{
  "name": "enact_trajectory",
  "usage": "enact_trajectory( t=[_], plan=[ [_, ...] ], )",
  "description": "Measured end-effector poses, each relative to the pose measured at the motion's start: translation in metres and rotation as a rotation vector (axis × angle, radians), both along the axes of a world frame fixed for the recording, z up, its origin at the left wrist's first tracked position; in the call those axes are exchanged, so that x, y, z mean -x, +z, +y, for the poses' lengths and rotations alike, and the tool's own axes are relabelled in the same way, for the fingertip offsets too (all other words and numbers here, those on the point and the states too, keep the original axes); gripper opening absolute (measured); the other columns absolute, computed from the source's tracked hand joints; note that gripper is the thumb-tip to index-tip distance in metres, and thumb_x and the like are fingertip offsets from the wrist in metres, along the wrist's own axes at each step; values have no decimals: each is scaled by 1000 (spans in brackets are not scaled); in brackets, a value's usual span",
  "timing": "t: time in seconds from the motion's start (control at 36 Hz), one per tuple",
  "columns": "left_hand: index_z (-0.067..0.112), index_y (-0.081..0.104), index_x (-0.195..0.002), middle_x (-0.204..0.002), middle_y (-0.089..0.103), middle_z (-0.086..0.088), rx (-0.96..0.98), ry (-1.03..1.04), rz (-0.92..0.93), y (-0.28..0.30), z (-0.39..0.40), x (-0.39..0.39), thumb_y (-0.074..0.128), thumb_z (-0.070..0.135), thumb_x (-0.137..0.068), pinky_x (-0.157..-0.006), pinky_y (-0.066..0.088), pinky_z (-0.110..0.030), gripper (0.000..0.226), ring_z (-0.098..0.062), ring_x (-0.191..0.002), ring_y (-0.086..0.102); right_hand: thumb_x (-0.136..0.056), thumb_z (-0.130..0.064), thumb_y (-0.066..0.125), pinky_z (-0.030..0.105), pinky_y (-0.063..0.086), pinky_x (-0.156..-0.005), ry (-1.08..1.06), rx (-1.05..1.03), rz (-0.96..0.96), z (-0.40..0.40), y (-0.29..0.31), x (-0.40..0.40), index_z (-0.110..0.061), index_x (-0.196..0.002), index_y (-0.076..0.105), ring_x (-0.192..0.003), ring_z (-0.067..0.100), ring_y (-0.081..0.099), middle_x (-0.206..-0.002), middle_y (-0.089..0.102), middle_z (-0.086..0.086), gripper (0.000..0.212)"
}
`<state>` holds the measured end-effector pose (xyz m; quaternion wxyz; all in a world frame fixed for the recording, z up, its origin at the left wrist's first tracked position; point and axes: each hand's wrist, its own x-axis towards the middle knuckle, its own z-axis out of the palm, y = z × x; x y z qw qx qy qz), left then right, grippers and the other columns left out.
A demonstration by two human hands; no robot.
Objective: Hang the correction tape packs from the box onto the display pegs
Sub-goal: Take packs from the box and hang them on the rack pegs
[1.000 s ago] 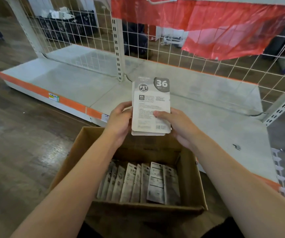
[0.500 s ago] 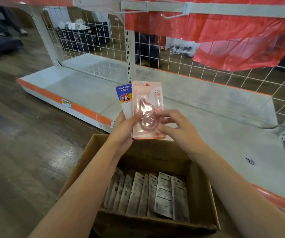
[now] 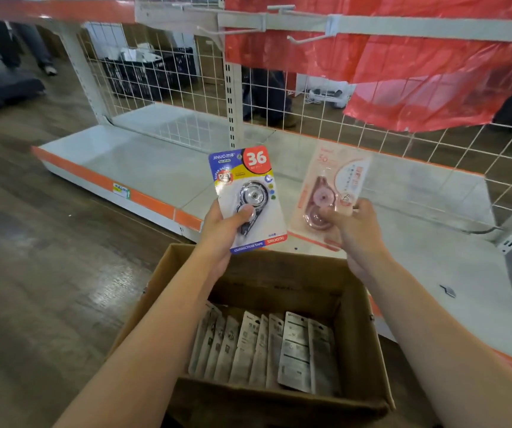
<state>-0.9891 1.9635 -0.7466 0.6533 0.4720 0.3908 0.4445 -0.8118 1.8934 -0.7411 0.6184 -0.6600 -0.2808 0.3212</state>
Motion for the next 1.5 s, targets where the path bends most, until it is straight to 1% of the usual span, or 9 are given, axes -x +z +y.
enact_trajectory(
  t=[0.14,0.44,0.56,0.83,0.92,1.03,1.17,1.28,1.5],
  plan=[
    [20,57,-121,-109,72,0,-41,-46,2,4,-4,3,63,15,-89,-77,59,-38,33,-18,-93,71,-85,-14,71,45,52,-93,22,11,-54,-7,1,-8,-20,-123,46,-105,21,63,-117,62,0,46],
    [14,59,-121,-109,71,-3,-199,-102,96,55,-18,-30,65,13,-88,-76,59,-33,33,-18,-93,71,-86,-6,68,28,52,-67,20,-101,-1,-13,52,-16,-17,-113,46,-86,13,62,-105,62,3,37],
    [10,60,-117,-113,69,-9,-278,-106,65,104,-8,-48,63,6,-89,-83,56,-38,29,-22,-96,68,-78,-2,70,44,51,-91,10,-200,-36,-16,98,-33,-18,-106,49,-107,27,61,-117,63,13,38],
    [4,63,-109,-111,68,-13,-441,-155,23,215,-12,-101,64,2,-87,-93,52,-45,22,-27,-97,65,-76,2,69,49,51,-94,-11,-338,-180,-47,208,-87,-11,-105,53,-105,29,65,-110,67,11,36],
    [6,63,-106,-103,68,-11,-450,-175,14,242,-22,-118,65,1,-87,-84,54,-41,20,-23,-86,66,-80,-1,68,36,53,-84,-39,-341,-228,-59,230,-101,-13,-101,48,-99,23,62,-99,62,2,32],
    [4,63,-110,-99,69,-10,-506,-196,35,267,-33,-142,66,2,-86,-69,56,-30,24,-18,-78,66,-74,-6,72,52,50,-93,-84,-341,-252,-74,248,-124,-11,-108,49,-104,29,63,-111,64,11,41],
    [6,62,-97,-98,69,-12,-515,-200,73,280,-43,-173,69,5,-85,-70,57,-35,14,-22,-78,67,-74,-3,73,51,51,-93,-121,-360,-208,-91,257,-149,-14,-103,49,-103,28,64,-112,64,12,39],
    [10,60,-86,-89,68,-8,-481,-206,123,271,-45,-195,68,6,-86,-61,54,-29,9,-18,-72,64,-50,-19,76,53,52,-91,-131,-325,-205,-92,246,-167,-10,-113,50,-100,31,65,-109,66,11,69],
    [1,60,-105,-106,68,-15,-442,-231,155,264,-39,-216,68,3,-85,-86,55,-46,22,-29,-91,67,-40,-25,74,54,50,-93,-137,-301,-217,-92,235,-185,-22,-94,47,-103,32,63,-110,65,12,61]
  ],
)
